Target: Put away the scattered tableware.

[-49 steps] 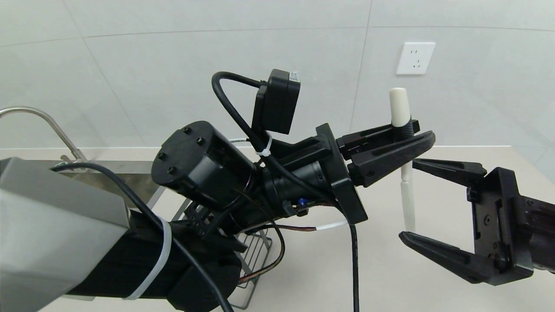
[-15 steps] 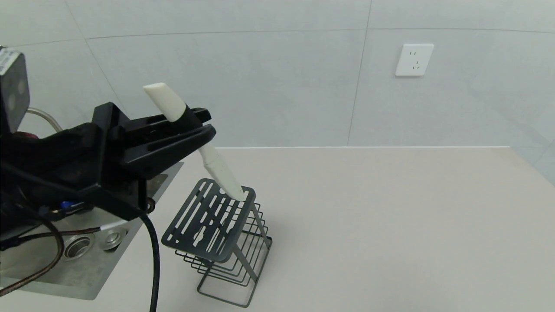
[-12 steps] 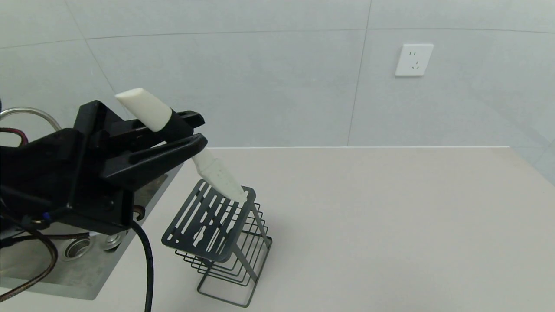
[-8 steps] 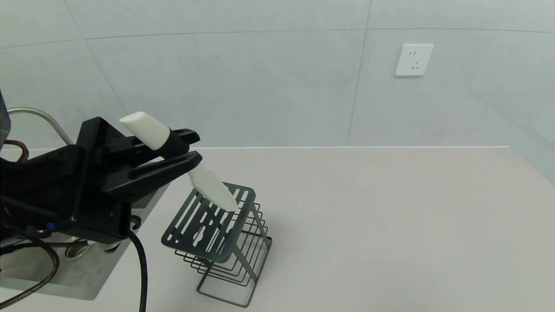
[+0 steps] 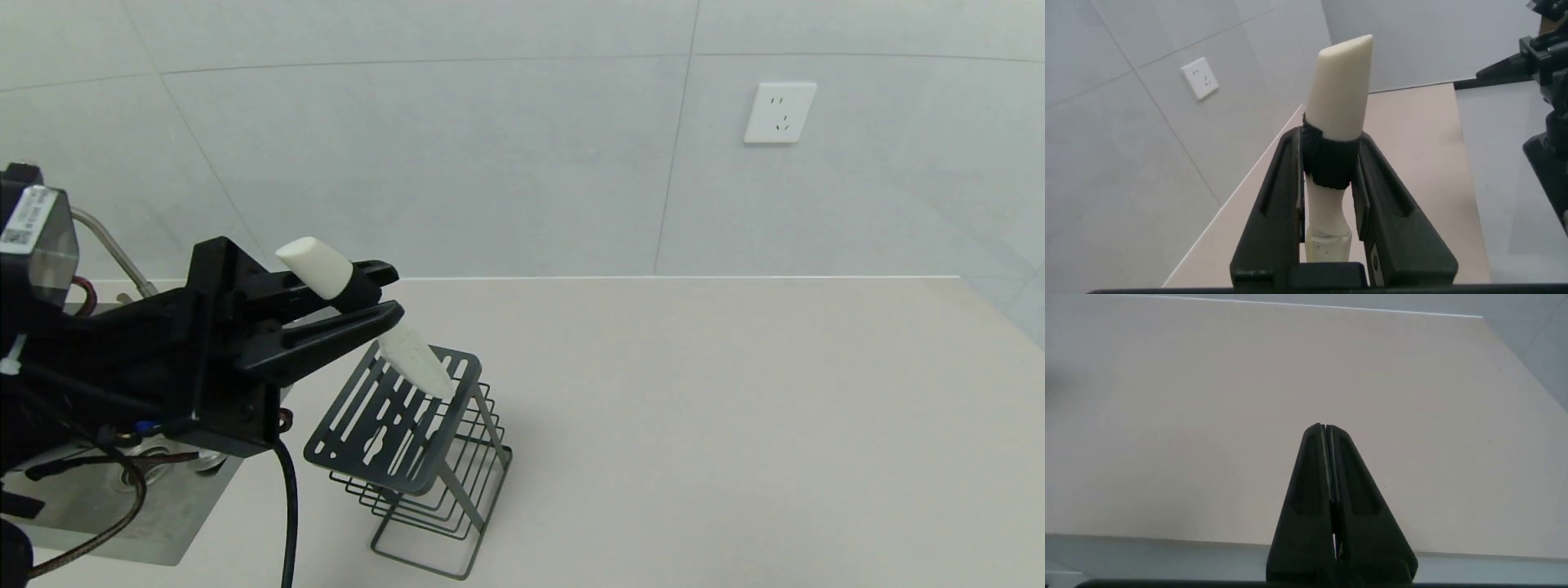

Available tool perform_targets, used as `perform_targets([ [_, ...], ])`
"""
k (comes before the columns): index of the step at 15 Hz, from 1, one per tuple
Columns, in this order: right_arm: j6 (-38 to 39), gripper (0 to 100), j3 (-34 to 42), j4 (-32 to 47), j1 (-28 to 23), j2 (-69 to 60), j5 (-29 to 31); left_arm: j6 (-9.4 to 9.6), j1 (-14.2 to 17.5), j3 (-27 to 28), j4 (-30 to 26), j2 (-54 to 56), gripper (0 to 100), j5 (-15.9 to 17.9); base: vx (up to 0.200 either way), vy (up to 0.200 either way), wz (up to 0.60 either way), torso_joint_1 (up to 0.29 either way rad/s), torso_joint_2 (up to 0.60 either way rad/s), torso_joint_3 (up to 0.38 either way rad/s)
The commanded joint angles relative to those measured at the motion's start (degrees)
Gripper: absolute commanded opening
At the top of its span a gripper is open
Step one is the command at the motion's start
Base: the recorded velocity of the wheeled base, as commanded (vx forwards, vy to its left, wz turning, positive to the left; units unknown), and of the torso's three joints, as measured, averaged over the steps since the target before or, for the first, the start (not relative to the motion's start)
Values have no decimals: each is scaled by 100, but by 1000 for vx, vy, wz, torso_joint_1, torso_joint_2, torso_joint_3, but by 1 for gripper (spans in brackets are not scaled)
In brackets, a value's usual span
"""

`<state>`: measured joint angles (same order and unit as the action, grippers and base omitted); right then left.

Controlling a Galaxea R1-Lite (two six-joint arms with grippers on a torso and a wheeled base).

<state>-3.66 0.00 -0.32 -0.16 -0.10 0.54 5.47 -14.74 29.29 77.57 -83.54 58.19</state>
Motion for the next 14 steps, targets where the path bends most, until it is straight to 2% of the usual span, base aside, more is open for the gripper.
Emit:
perform_targets([
  [1,-3,0,0,14,-2,10,-1,-2,6,33,4,-127,0,-9,0,0,0,0,0,0],
  [5,-3,0,0,14,-2,10,-1,6,15,164,-5,-224,0,-35,0,0,0,0,0,0],
  [7,-3,0,0,5,-2,10,-1,6,120,261,4,-268,0,-35,0,0,0,0,0,0],
  [14,-3,0,0,5,-11,10,-1,6,173,243,4,-233,0,-27,0,0,0,0,0,0],
])
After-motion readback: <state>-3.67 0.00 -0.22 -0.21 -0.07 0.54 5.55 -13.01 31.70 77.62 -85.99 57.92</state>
